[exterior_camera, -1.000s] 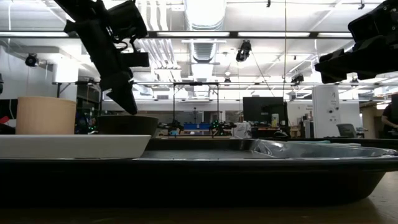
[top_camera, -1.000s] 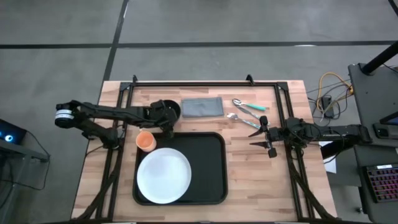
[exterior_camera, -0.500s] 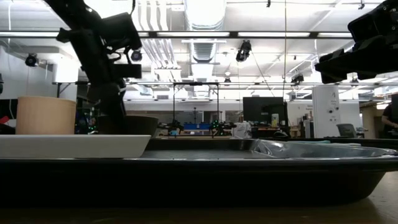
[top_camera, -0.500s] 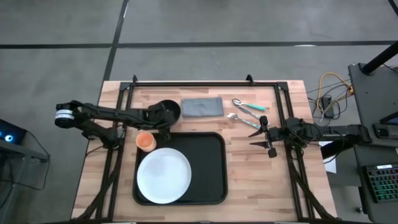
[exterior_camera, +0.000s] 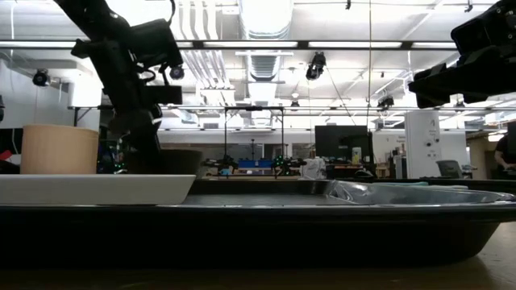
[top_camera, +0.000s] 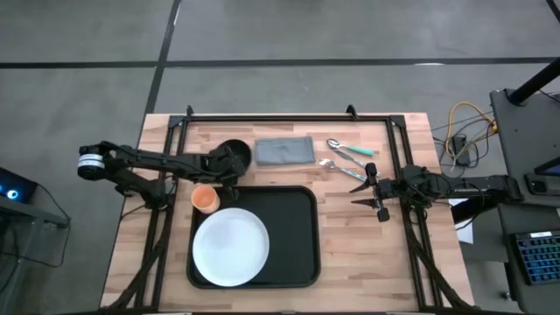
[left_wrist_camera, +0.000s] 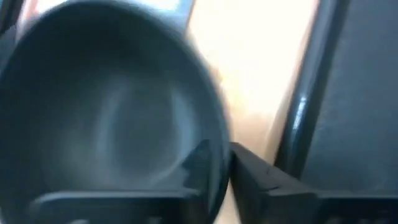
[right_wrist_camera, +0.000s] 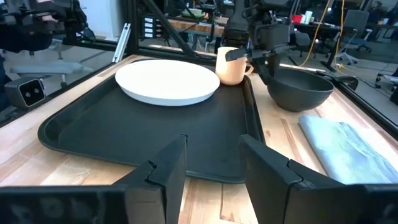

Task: Set up tray
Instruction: Put the black bowl on the white plate on the black tray

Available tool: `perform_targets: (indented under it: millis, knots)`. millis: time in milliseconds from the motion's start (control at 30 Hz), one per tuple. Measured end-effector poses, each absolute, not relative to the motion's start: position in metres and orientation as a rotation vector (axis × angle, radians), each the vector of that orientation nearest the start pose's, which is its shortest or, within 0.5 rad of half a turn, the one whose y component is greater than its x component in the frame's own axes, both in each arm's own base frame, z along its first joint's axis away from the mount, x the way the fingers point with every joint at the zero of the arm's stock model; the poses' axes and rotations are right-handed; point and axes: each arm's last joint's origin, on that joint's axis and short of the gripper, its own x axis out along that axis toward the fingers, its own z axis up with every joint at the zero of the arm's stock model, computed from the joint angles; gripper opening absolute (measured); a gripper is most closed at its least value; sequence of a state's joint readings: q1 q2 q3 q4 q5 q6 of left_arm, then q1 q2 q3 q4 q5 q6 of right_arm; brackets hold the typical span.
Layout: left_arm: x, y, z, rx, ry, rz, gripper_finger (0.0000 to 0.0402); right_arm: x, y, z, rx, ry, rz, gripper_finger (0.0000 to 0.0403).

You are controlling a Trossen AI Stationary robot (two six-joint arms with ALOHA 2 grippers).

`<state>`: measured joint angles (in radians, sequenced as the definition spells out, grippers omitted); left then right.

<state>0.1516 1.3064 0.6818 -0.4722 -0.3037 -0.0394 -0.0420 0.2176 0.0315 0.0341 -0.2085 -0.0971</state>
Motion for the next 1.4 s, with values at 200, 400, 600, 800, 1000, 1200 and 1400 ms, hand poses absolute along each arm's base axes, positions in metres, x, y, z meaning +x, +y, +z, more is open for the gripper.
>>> perform_targets:
  millis: [200,400,600,800,1000,1200,1400]
  knots:
    - [0.225,0.042,0.179,0.054,1.098,0.398,0.0002,0.109,0.001,0.16,-0.078,0.143,0.174,0.0133]
    - [0.226,0.042,0.181,0.063,1.097,0.392,0.0001,0.109,0.001,0.16,-0.078,0.143,0.173,0.0136]
    - [0.231,0.033,0.195,0.111,1.123,0.335,0.0001,0.109,0.001,0.16,-0.078,0.143,0.173,0.0129]
    - [0.239,0.008,0.216,0.152,1.107,0.22,0.0,0.109,0.001,0.16,-0.078,0.143,0.174,0.013]
    - [0.244,-0.027,0.237,0.212,1.064,0.071,0.0,0.109,0.001,0.16,-0.078,0.143,0.174,0.0135]
    - [0.24,-0.067,0.253,0.226,1.037,-0.114,0.0,0.109,0.001,0.16,-0.078,0.143,0.173,0.0128]
    - [0.228,-0.096,0.259,0.223,1.055,-0.192,0.0,0.109,0.001,0.16,-0.077,0.143,0.174,0.0131]
